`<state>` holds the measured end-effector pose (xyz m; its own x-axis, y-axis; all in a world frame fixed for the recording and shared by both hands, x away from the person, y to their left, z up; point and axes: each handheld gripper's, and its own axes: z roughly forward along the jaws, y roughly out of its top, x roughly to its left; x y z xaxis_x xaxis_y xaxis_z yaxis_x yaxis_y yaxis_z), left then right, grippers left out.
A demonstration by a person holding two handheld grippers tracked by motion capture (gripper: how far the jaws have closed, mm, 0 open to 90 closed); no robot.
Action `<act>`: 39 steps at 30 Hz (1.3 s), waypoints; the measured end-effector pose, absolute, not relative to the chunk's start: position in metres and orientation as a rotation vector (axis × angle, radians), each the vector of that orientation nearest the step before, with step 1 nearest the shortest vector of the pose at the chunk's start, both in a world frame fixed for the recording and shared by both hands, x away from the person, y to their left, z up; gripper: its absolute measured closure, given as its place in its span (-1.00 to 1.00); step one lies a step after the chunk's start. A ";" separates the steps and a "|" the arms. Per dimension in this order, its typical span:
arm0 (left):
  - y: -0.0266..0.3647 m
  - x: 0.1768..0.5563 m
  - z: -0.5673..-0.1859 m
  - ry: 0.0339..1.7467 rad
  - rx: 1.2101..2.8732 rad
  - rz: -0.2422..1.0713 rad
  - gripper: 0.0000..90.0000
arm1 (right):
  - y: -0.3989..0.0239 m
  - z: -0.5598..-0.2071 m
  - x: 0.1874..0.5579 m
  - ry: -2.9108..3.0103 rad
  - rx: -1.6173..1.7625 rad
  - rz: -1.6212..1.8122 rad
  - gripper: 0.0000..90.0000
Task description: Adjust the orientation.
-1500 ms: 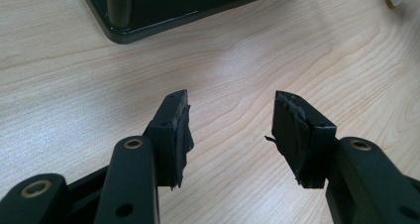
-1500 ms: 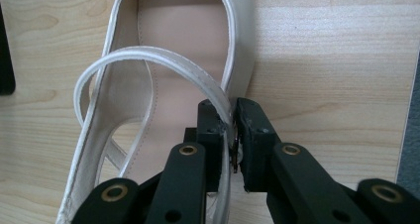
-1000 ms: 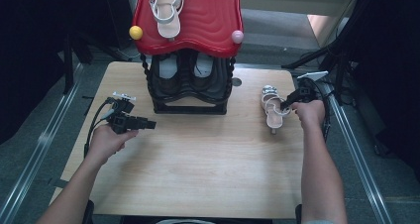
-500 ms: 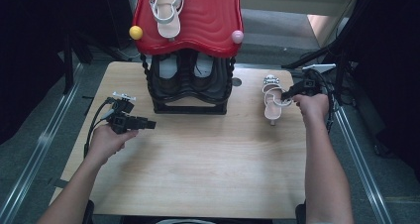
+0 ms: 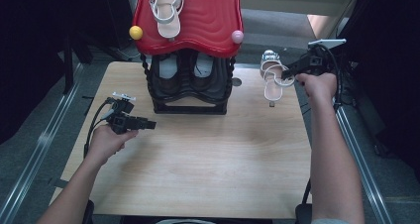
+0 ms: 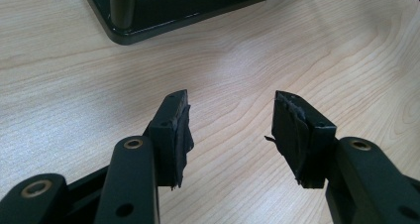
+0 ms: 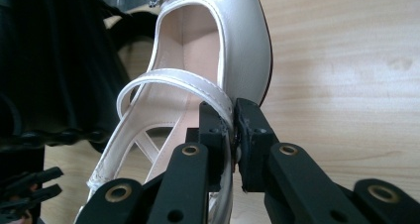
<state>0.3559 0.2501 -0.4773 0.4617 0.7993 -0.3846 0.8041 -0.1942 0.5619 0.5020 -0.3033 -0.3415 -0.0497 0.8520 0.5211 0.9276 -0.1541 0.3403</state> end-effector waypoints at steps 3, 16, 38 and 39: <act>0.250 0.356 -0.478 1.331 1.993 -0.006 0.10 | -0.302 -0.323 0.502 -1.954 -2.075 -1.016 0.87; 0.248 0.356 -0.478 1.330 1.991 -0.013 0.10 | -0.292 -0.237 0.500 -1.958 -2.043 -1.191 0.86; 0.249 0.356 -0.478 1.327 1.991 -0.016 0.10 | -0.215 -0.120 0.499 -2.061 -1.990 -1.354 0.86; 0.249 0.356 -0.478 1.326 1.991 -0.017 0.10 | -0.209 -0.119 0.500 -2.063 -1.979 -1.361 0.86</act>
